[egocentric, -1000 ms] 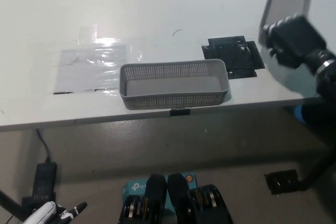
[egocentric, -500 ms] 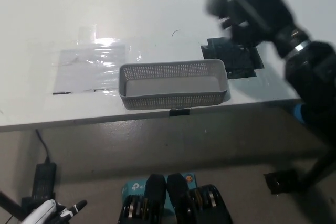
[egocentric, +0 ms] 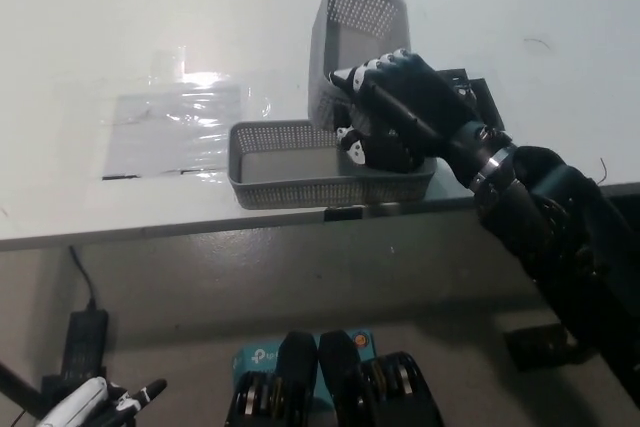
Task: The robot uses its right hand to pick up the grey box kept on the middle on the desk and place it on top of another box next to it in a right angle
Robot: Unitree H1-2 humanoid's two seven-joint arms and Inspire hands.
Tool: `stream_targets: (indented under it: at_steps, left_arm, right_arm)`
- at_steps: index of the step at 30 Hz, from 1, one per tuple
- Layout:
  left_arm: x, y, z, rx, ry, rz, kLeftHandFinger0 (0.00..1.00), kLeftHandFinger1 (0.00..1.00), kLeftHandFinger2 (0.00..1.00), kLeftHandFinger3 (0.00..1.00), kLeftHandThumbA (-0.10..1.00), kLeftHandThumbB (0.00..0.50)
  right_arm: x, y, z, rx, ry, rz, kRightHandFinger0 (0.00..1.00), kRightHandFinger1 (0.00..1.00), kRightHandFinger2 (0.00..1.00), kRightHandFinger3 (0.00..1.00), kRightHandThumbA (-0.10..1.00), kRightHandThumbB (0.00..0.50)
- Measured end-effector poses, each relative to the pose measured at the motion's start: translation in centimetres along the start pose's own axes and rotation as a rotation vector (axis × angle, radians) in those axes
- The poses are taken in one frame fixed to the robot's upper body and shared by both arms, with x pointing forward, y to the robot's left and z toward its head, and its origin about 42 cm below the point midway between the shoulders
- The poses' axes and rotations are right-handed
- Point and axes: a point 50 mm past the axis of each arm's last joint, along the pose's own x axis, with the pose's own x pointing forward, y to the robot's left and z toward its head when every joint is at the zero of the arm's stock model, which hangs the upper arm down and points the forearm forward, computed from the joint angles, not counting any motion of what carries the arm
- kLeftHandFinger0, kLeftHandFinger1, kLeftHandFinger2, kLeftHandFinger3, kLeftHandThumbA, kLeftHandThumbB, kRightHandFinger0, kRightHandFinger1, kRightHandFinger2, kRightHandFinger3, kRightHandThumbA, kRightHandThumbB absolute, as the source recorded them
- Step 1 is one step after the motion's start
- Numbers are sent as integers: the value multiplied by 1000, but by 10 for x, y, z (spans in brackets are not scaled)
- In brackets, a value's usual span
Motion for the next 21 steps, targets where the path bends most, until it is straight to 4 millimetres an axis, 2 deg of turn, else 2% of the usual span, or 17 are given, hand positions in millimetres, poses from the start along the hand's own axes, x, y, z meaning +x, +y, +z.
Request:
stream_targets:
  at_steps: [1, 3, 6, 7, 9, 10, 12, 14, 16, 21]
  left_arm:
    - [0, 0, 0, 0, 0, 0, 0, 0, 18, 191, 917, 228]
    - [0, 0, 1, 1, -1, -2, 1, 7, 38, 210, 932, 235]
    - [1, 2, 2, 3, -1, -6, 0, 0, 30, 199, 921, 230]
    - [1, 2, 2, 4, -1, -6, 0, 0, 9, 172, 918, 237]
    - [2, 4, 3, 7, -6, -7, 0, 0, 1, 157, 919, 239]
    - [3, 4, 4, 7, -7, -7, 0, 0, 3, 156, 918, 231]
    - [3, 6, 5, 9, -10, -6, 4, 1, 5, 132, 928, 253]
    - [5, 8, 7, 11, -16, -5, 35, 23, 27, 159, 953, 262]
    - [6, 10, 9, 17, -20, -3, 32, 14, 20, 172, 947, 279]
    - [7, 14, 12, 26, -26, -5, 15, 13, 21, 165, 934, 257]
  right_arm:
    - [0, 0, -1, 0, 1, 6, 0, 0, 246, 163, -100, 296]
    - [-2, 0, -3, -2, 6, 21, 0, 0, 341, 225, -100, 283]
    - [-4, 0, -8, -8, 18, 47, 0, 43, 417, 323, -100, 278]
    - [-5, 0, -9, -10, 19, 52, 0, 97, 471, 416, -100, 300]
    - [-6, 0, -12, -15, 25, 67, 0, 13, 358, 248, -100, 246]
    - [-7, 0, -12, -18, 27, 75, 0, 2, 347, 201, -100, 244]
    - [-8, 1, -14, -22, 30, 92, 0, 3, 342, 154, -100, 239]
    - [-10, 4, -15, -25, 33, 124, 0, 33, 390, 190, -100, 225]
    - [-11, 9, -16, -26, 36, 156, 0, 41, 396, 226, -100, 199]
    - [-14, 27, -22, -18, 54, 233, 0, 93, 466, 279, -100, 230]
